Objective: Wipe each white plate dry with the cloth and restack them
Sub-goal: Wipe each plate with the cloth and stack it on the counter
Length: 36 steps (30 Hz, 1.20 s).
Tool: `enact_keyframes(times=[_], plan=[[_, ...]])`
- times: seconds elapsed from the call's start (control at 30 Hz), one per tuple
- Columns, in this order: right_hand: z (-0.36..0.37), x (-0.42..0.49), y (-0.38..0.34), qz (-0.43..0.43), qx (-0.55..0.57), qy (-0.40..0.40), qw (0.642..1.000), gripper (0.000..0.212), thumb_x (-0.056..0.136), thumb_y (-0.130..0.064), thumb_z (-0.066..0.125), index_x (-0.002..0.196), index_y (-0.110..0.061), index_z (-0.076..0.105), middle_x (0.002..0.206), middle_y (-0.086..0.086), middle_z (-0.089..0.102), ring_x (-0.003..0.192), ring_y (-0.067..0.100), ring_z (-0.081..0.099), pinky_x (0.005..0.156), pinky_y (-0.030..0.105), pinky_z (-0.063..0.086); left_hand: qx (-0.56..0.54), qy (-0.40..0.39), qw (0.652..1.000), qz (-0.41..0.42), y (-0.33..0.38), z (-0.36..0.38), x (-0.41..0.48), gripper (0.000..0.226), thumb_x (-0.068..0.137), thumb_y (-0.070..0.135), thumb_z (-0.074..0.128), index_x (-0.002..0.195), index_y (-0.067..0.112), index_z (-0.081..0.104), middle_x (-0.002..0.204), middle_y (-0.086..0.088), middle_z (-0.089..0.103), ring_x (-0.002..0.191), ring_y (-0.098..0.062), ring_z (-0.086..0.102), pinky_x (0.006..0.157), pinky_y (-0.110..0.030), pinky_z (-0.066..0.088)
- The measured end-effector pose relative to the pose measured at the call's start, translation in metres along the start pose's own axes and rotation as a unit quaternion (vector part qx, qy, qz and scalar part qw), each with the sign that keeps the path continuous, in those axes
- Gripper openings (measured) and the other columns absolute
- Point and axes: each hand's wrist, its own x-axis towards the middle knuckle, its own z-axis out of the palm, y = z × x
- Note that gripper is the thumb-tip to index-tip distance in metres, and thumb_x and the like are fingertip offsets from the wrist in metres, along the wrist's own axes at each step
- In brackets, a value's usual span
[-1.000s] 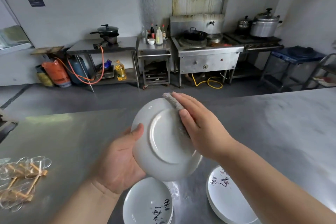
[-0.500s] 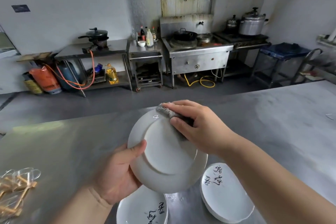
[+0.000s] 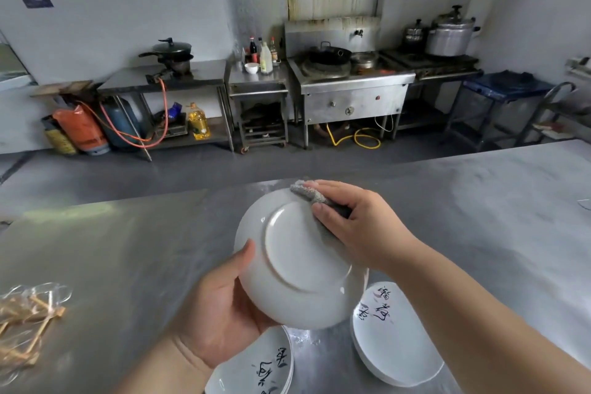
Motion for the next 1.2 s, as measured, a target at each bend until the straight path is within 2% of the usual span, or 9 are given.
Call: enact_keyframes(times=[0.13,0.27,0.43,0.57,0.8,0.9,1.0,1.1,1.2], plan=[[0.005,-0.005,0.008,0.044,-0.014,-0.084,0.995,0.038,0.094,-0.027,0.075,0.126,-0.048,0.07,0.121,-0.046,0.059,0.124,-0.022,0.049,0.103,-0.001,0.032,0.051,0.046,0.997,-0.03,0.006,-0.015,0.003,0.046,0.095,0.033,0.068,0.133,0.008,0.072,0.145,-0.02,0.064,0.131,-0.033,0.065,0.095,-0.043,0.061],[0.023,-0.018,-0.001,0.027,-0.011,0.049,0.998,0.041,0.101,-0.021,0.064,0.141,-0.031,0.064,0.138,-0.038,0.053,0.132,-0.021,0.043,0.108,0.003,0.03,0.005,0.077,0.996,0.054,-0.003,-0.014,0.01,0.043,0.101,0.03,0.054,0.133,0.008,0.073,0.144,-0.019,0.065,0.131,-0.032,0.065,0.096,-0.047,0.06],[0.067,-0.06,-0.016,0.073,-0.018,0.088,0.993,0.06,0.104,-0.055,0.028,0.159,-0.057,0.005,0.169,-0.029,-0.004,0.151,-0.015,-0.001,0.11,-0.002,0.005,-0.032,0.051,0.991,0.116,-0.009,-0.008,0.018,0.054,0.102,0.033,0.058,0.15,0.009,0.056,0.153,-0.023,0.056,0.139,-0.04,0.056,0.1,-0.05,0.057],[0.032,-0.014,-0.011,0.046,-0.057,0.088,0.993,0.054,0.109,-0.033,0.044,0.161,-0.031,0.034,0.166,-0.018,0.029,0.151,-0.009,0.02,0.114,0.002,0.016,-0.021,0.032,0.988,0.15,-0.007,-0.005,0.017,0.044,0.104,0.027,0.057,0.146,0.016,0.062,0.15,-0.017,0.06,0.137,-0.033,0.06,0.098,-0.047,0.059],[0.077,-0.053,-0.022,0.148,0.08,0.158,0.973,0.06,0.106,-0.039,0.047,0.162,-0.041,0.025,0.166,-0.028,0.015,0.146,-0.02,0.012,0.107,-0.005,0.014,-0.01,0.006,0.989,0.146,-0.017,0.001,0.016,0.052,0.105,0.026,0.063,0.152,0.007,0.053,0.154,-0.028,0.052,0.141,-0.043,0.054,0.103,-0.05,0.055],[0.061,-0.042,-0.014,0.154,0.093,0.173,0.968,0.052,0.101,-0.025,0.059,0.151,-0.035,0.05,0.156,-0.022,0.042,0.141,-0.01,0.038,0.118,0.017,0.032,-0.007,-0.011,0.992,0.124,-0.02,0.0,0.012,0.056,0.098,0.018,0.073,0.15,0.006,0.055,0.153,-0.028,0.053,0.14,-0.044,0.054,0.103,-0.055,0.055],[0.021,-0.011,-0.015,0.088,0.081,0.089,0.989,0.046,0.096,-0.006,0.061,0.126,-0.039,0.07,0.136,-0.028,0.062,0.126,-0.014,0.053,0.107,0.01,0.039,-0.037,-0.021,0.996,0.074,-0.001,-0.004,0.005,0.062,0.087,0.03,0.085,0.142,0.009,0.065,0.151,-0.022,0.058,0.137,-0.041,0.058,0.097,-0.058,0.057],[-0.005,0.01,-0.018,0.054,0.055,-0.02,0.997,0.045,0.095,-0.004,0.062,0.128,-0.034,0.073,0.135,-0.027,0.063,0.128,-0.013,0.054,0.109,0.009,0.038,-0.006,0.041,0.999,0.033,0.013,-0.01,0.005,0.056,0.096,0.042,0.067,0.142,0.011,0.066,0.146,-0.017,0.063,0.131,-0.037,0.064,0.094,-0.064,0.059],[0.014,-0.003,-0.018,0.057,0.025,0.051,0.997,0.048,0.101,-0.014,0.06,0.146,-0.031,0.059,0.154,-0.019,0.05,0.143,-0.011,0.038,0.119,0.014,0.028,-0.029,0.049,0.996,0.074,0.01,-0.007,0.01,0.049,0.104,0.038,0.048,0.138,0.009,0.069,0.147,-0.018,0.063,0.133,-0.034,0.063,0.094,-0.054,0.061]])
